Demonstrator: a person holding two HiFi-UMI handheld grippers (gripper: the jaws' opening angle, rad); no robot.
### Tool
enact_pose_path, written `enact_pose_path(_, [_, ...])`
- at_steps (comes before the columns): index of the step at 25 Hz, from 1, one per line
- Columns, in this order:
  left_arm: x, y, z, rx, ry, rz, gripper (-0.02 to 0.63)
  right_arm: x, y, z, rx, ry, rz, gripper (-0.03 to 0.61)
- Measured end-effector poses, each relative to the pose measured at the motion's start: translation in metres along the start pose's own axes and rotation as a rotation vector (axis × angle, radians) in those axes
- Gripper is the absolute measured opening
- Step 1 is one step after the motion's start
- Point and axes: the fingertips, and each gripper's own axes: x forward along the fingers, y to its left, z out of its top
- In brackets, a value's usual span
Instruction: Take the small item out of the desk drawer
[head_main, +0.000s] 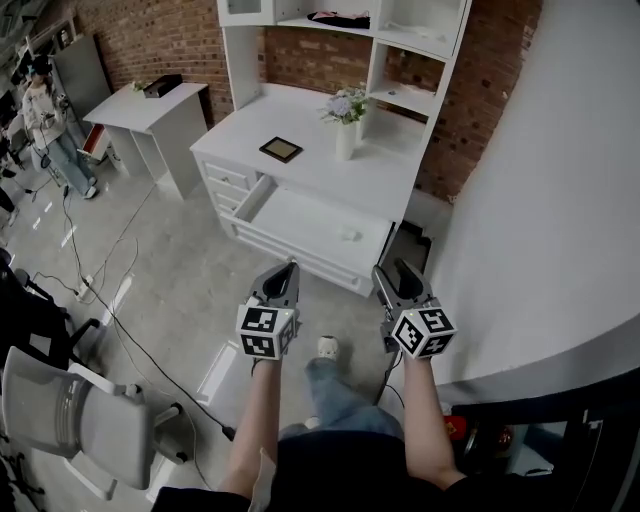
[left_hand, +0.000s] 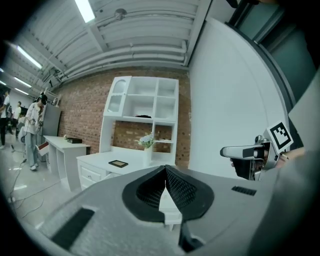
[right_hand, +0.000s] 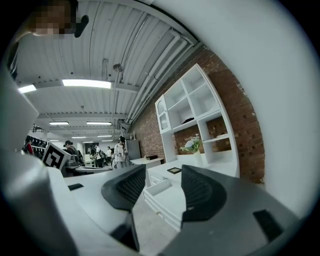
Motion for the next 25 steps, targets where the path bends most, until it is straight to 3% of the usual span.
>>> enact_pose_path(13, [0.142,0.075,-0.019,-0.049,0.051,0.021,0.009,0.134,-0.086,-0.031,-0.005,0.098,0.005,0.204])
enact_pose_path(25, [0.282,0.132,-0.011,-0.068,0.129,0.046,0.009,0.259,-0.181,-0.028,0.037,0.161,-0.002,0.204])
